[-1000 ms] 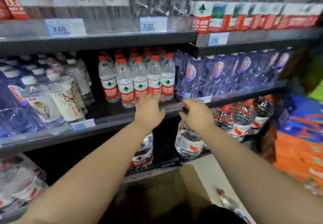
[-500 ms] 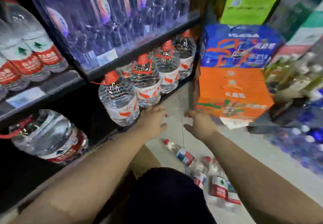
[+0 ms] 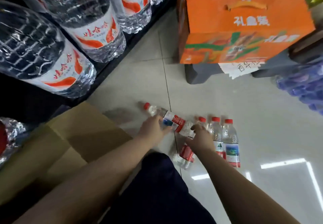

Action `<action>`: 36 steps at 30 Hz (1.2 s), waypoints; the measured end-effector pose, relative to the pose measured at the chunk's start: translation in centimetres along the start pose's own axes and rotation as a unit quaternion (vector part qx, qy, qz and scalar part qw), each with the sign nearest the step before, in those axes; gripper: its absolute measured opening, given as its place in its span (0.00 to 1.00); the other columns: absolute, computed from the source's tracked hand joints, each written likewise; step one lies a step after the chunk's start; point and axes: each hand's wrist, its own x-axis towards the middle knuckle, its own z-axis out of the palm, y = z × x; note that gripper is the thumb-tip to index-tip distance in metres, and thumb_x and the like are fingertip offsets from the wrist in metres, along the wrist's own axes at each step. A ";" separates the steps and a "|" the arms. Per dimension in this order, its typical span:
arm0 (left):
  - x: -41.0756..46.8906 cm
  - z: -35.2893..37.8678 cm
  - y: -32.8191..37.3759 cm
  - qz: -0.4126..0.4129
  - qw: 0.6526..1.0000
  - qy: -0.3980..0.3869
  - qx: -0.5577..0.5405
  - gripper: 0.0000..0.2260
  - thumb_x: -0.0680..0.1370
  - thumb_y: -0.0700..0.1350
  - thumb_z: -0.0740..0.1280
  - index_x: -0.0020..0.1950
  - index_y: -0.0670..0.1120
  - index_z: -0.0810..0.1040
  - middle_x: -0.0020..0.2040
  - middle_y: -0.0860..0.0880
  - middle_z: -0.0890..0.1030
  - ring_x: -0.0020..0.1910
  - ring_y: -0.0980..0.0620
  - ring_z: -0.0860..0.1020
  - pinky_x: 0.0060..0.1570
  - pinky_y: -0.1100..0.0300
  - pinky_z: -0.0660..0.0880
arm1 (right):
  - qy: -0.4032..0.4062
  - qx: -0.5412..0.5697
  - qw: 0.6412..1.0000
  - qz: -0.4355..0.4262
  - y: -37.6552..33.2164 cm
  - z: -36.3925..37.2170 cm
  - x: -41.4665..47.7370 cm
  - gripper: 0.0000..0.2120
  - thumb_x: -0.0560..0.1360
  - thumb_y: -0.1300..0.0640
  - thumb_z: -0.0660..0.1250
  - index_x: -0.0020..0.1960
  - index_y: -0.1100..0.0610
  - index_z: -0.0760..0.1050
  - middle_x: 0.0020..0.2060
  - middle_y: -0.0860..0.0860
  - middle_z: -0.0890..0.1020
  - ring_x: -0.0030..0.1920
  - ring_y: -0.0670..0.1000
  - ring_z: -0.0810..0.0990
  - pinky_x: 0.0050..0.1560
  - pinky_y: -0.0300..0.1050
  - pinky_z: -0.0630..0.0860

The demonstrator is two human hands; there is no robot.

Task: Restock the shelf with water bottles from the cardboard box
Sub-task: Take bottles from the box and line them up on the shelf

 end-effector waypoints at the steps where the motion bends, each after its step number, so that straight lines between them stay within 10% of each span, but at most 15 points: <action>1: 0.9 1.2 -0.3 -0.036 0.999 -0.006 -0.030 0.30 0.74 0.58 0.71 0.70 0.44 0.70 0.56 0.47 0.79 0.55 0.47 0.78 0.45 0.61 0.68 | -0.001 0.005 1.000 0.012 0.8 0.9 0.2 0.22 0.71 0.51 0.69 0.63 0.54 0.72 0.62 0.55 0.76 0.58 0.58 0.76 0.57 0.51 0.76; 8: 6.3 6.5 -0.7 -0.249 0.917 -0.007 -0.312 0.27 0.71 0.58 0.73 0.60 0.39 0.77 0.46 0.42 0.81 0.38 0.47 0.80 0.34 0.60 0.75 | 0.059 0.073 0.992 0.080 3.5 3.9 1.2 0.37 0.69 0.56 0.71 0.73 0.55 0.59 0.62 0.59 0.67 0.60 0.61 0.72 0.60 0.54 0.74; 11: 7.9 7.5 0.3 -0.303 0.824 -0.072 -0.474 0.25 0.73 0.57 0.72 0.65 0.46 0.74 0.54 0.45 0.80 0.43 0.49 0.80 0.33 0.57 0.79 | 0.023 0.104 0.987 0.124 3.6 4.9 1.4 0.41 0.73 0.50 0.69 0.76 0.53 0.48 0.68 0.62 0.65 0.63 0.63 0.73 0.58 0.54 0.73; 16: 9.8 8.9 1.4 -0.326 0.792 -0.078 -0.510 0.26 0.71 0.55 0.75 0.64 0.47 0.72 0.58 0.43 0.80 0.56 0.44 0.80 0.32 0.54 0.79 | 0.035 0.116 0.981 0.151 3.0 7.2 1.8 0.46 0.74 0.44 0.65 0.77 0.51 0.35 0.70 0.62 0.61 0.60 0.63 0.75 0.54 0.53 0.75; 23: 10.2 7.8 -1.1 -0.290 0.814 0.005 -0.503 0.23 0.69 0.47 0.77 0.62 0.47 0.75 0.55 0.46 0.82 0.50 0.49 0.82 0.24 0.60 0.77 | 0.036 0.288 0.952 0.095 4.5 6.7 3.1 0.48 0.63 0.57 0.71 0.73 0.38 0.46 0.66 0.56 0.69 0.57 0.57 0.78 0.54 0.57 0.79; 27: 8.4 5.3 -1.8 -0.216 0.844 0.059 -0.488 0.14 0.68 0.42 0.75 0.52 0.49 0.78 0.50 0.46 0.84 0.46 0.47 0.84 0.39 0.51 0.82 | 0.020 0.355 0.930 0.094 3.6 4.2 3.3 0.35 0.64 0.63 0.75 0.63 0.48 0.60 0.49 0.49 0.79 0.44 0.46 0.81 0.49 0.49 0.81; 36: -0.7 -6.7 4.3 -0.129 0.744 -0.029 -0.655 0.06 0.77 0.41 0.62 0.49 0.42 0.77 0.35 0.44 0.82 0.35 0.46 0.81 0.43 0.52 0.79 | -0.105 0.576 0.811 -0.011 -3.5 -7.1 -1.2 0.27 0.68 0.68 0.71 0.64 0.59 0.68 0.52 0.61 0.80 0.44 0.56 0.83 0.39 0.48 0.82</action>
